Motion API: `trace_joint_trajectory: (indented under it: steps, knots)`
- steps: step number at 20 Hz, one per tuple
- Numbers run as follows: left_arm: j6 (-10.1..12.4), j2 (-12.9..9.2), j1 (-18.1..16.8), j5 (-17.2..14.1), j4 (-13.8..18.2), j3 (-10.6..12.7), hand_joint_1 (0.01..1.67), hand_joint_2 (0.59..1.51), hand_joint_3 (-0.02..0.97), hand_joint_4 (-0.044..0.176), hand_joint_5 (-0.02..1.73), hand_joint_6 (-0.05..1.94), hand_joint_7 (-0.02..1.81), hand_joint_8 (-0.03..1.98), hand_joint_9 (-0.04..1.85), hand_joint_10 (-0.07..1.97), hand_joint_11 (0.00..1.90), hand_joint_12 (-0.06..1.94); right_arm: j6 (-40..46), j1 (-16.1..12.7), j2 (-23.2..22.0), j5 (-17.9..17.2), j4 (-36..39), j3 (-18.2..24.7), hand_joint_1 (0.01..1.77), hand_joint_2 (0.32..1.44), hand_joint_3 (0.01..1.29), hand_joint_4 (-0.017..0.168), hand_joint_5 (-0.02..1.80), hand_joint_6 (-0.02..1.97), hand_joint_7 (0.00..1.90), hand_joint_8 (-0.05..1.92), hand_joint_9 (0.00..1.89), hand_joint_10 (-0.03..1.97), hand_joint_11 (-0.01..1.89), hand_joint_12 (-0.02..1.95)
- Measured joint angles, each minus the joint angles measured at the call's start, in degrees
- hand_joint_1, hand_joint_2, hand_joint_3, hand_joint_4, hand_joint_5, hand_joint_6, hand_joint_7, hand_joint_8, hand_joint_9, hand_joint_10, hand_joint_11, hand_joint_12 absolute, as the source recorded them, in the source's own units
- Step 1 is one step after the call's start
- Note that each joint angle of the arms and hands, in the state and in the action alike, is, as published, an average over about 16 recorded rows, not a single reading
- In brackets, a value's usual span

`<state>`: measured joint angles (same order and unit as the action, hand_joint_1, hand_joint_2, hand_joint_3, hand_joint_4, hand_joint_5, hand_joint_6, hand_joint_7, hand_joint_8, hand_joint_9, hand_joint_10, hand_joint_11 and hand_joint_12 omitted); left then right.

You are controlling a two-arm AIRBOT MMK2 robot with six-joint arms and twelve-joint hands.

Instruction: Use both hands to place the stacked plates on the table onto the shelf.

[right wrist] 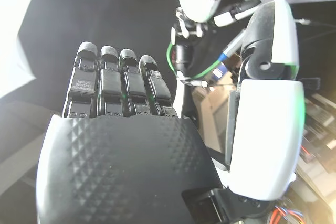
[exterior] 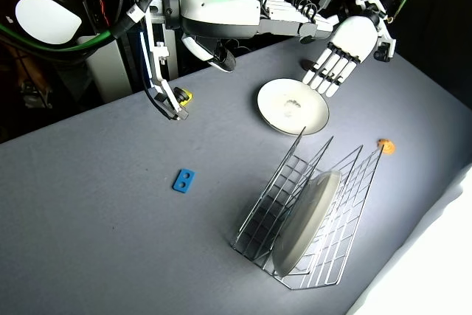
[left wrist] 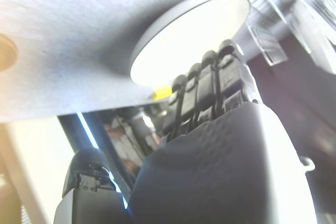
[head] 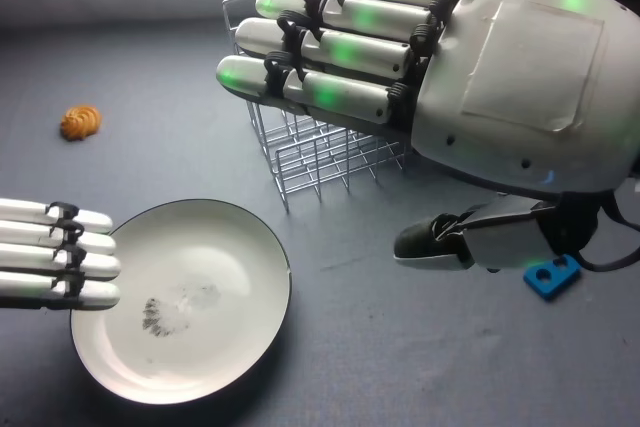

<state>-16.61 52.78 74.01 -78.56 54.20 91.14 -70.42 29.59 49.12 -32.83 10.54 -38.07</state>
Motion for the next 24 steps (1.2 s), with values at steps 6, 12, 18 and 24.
trace_joint_trajectory:
  steps: [6,12,18,24]
  knots:
    - [-0.35,0.27,3.07,0.43,-2.59,-1.09,0.01,1.079,0.015,0.005,0.02,0.01,0.01,-0.01,0.02,0.00,0.01,0.01,-0.01,0.18,0.00,0.02,-0.02,0.08,0.90,0.89,0.02,0.004,0.01,0.03,0.02,0.01,0.02,0.00,0.02,0.03]
    - [-0.85,0.53,5.66,1.60,-5.14,-2.63,0.02,1.079,0.015,0.005,0.02,0.01,0.01,-0.01,0.02,0.00,0.01,0.01,-0.03,0.40,0.03,0.03,-0.01,0.08,0.93,0.91,0.02,0.004,0.01,0.03,0.02,0.01,0.02,0.00,0.02,0.14]
    - [-1.27,0.72,7.94,3.12,-7.47,-4.58,0.02,1.076,0.015,0.005,0.01,0.01,0.01,-0.01,0.02,0.01,0.01,0.00,-0.10,0.65,0.08,0.07,-0.02,0.08,0.96,0.92,0.02,0.004,0.01,0.03,0.02,0.01,0.02,0.00,0.02,0.24]
    - [-1.64,0.79,10.05,4.11,-9.52,-6.51,0.02,1.076,0.014,0.004,0.01,0.02,0.01,-0.01,0.02,0.00,0.01,-0.01,-0.17,0.83,0.12,0.08,-0.02,0.09,0.95,0.93,0.02,0.004,0.01,0.03,0.02,0.01,0.02,0.00,0.01,0.27]
